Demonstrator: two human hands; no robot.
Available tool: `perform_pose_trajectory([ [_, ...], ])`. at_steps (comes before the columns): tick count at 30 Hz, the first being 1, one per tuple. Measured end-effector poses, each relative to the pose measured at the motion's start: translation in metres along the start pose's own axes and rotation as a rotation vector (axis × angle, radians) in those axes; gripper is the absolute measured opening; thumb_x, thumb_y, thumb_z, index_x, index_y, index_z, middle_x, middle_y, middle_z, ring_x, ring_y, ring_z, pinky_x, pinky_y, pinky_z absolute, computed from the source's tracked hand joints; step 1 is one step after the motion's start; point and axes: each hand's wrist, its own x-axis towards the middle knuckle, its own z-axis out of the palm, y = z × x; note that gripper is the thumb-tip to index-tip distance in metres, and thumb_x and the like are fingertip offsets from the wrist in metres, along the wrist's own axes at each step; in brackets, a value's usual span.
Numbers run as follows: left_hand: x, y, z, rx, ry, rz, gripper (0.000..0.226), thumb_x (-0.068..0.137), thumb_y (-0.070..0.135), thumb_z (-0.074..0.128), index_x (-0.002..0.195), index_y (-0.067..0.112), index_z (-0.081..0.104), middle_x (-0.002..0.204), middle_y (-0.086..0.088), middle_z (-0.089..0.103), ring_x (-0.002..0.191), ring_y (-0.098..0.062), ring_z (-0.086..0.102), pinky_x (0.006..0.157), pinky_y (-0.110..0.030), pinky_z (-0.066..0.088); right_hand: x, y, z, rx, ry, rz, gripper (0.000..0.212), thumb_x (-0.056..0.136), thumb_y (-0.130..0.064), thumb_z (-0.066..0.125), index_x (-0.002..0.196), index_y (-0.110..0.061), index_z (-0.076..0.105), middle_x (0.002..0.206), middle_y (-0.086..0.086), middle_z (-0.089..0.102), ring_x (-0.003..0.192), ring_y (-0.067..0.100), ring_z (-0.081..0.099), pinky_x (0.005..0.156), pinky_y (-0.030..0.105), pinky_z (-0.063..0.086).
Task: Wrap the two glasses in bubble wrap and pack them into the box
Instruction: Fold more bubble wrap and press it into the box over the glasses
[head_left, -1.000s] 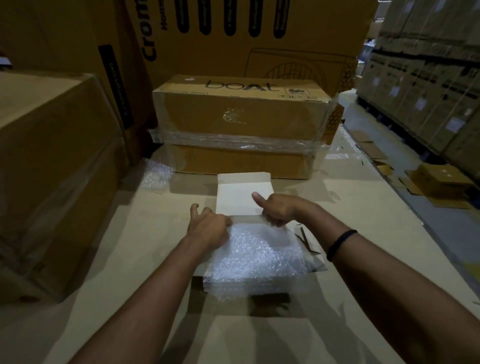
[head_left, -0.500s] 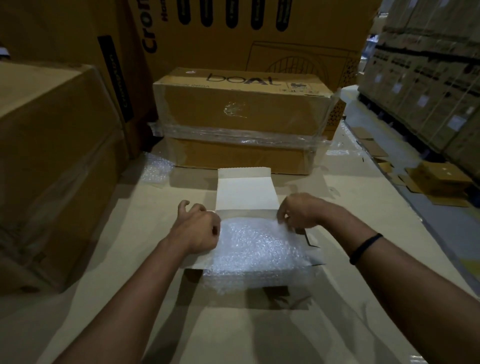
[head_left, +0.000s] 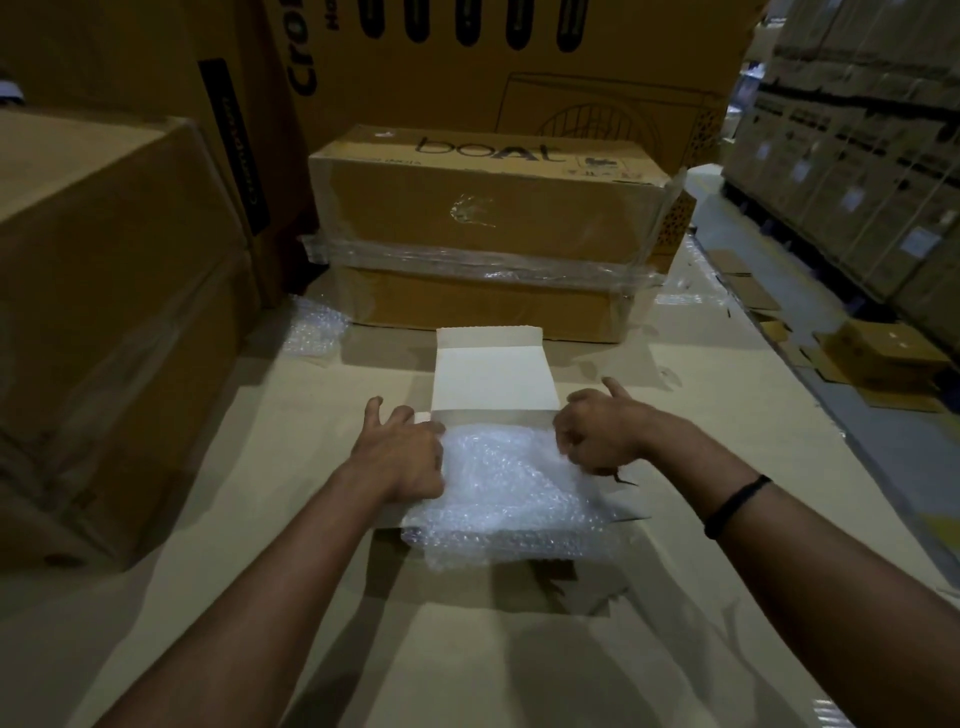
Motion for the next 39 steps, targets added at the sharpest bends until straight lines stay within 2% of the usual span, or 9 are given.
perform_pose_trajectory([
  [9,-0.002,0.015,0.001,0.018,0.026,-0.064,0.037,0.082,0.047,0.057,0.111,0.028,0.069,0.146,0.009,0.043,0.136,-0.025,0.03,0.111,-0.059,0.005,0.006,-0.02,0.01,-0.252,-0.114,0.037,0.017,0.091,-0.036,0.052,0.085,-0.026,0.064,0.15,0.0,0.04,0.148,0.025,0.011,0.114,0.065,-0.005],
  [13,-0.01,0.005,0.001,-0.105,0.191,-0.066,0.024,0.084,0.037,0.055,0.095,0.031,0.075,0.153,0.01,0.036,0.141,-0.023,0.023,0.111,-0.052,0.004,-0.009,-0.012,0.006,-0.178,-0.065,0.008,0.03,0.095,-0.043,0.046,0.108,-0.03,0.069,0.159,-0.002,0.026,0.15,0.022,0.005,0.115,0.061,-0.005],
  [20,-0.011,0.017,0.006,-0.039,0.074,-0.042,0.025,0.084,0.042,0.057,0.099,0.031,0.075,0.157,0.005,0.031,0.143,-0.026,0.02,0.112,-0.054,0.004,-0.009,-0.026,0.023,-0.26,-0.041,-0.017,0.03,0.097,-0.04,0.046,0.113,-0.027,0.068,0.161,0.0,0.023,0.15,0.023,0.003,0.116,0.06,-0.006],
  [24,-0.02,0.007,0.007,-0.297,0.263,-0.076,0.027,0.091,0.048,0.052,0.103,0.036,0.073,0.151,0.011,0.04,0.14,-0.017,0.026,0.11,-0.043,0.008,-0.026,-0.015,0.017,-0.086,0.136,-0.042,0.036,0.096,-0.052,0.046,0.117,-0.031,0.067,0.157,-0.001,0.033,0.147,0.018,0.018,0.119,0.049,0.008],
  [28,-0.057,0.013,0.018,-0.476,0.313,0.092,0.076,0.067,0.085,0.044,0.126,0.04,0.06,0.139,0.016,0.048,0.133,-0.011,0.035,0.108,-0.036,0.01,-0.061,-0.013,0.02,0.068,0.28,-0.182,0.072,0.073,-0.074,0.062,0.13,-0.031,0.054,0.144,-0.007,0.047,0.129,0.014,0.042,0.108,0.034,0.032],
  [30,-0.067,0.018,0.03,-0.319,0.32,0.164,0.086,0.062,0.087,0.046,0.132,0.038,0.056,0.134,0.014,0.054,0.127,-0.014,0.045,0.103,-0.034,0.011,-0.07,-0.017,0.032,-0.055,0.234,-0.203,0.085,0.069,-0.068,0.071,0.14,-0.031,0.041,0.146,-0.005,0.041,0.128,0.018,0.04,0.107,0.033,0.033],
  [33,-0.067,0.025,0.035,-0.281,0.379,0.161,0.064,0.074,0.066,0.061,0.13,0.035,0.058,0.125,0.013,0.062,0.117,-0.013,0.053,0.099,-0.028,0.014,-0.069,-0.022,0.05,-0.144,0.264,-0.225,0.085,0.076,-0.046,0.077,0.145,-0.029,0.031,0.144,0.002,0.039,0.122,0.022,0.044,0.101,0.034,0.039],
  [36,-0.062,0.023,0.034,-0.427,0.338,0.096,0.045,0.083,0.049,0.061,0.126,0.035,0.062,0.121,0.01,0.066,0.118,-0.014,0.052,0.102,-0.024,0.017,-0.067,-0.024,0.051,-0.045,0.308,-0.21,0.067,0.082,-0.031,0.075,0.14,-0.029,0.04,0.137,-0.002,0.049,0.117,0.02,0.048,0.095,0.032,0.043],
  [39,-0.058,0.013,0.03,-0.571,0.268,0.021,0.039,0.087,0.045,0.064,0.124,0.034,0.065,0.116,0.004,0.07,0.117,-0.025,0.056,0.104,-0.035,0.039,-0.065,-0.023,0.045,0.139,0.254,-0.155,0.049,0.087,-0.028,0.071,0.132,-0.027,0.053,0.134,-0.006,0.056,0.119,0.016,0.052,0.094,0.028,0.044],
])
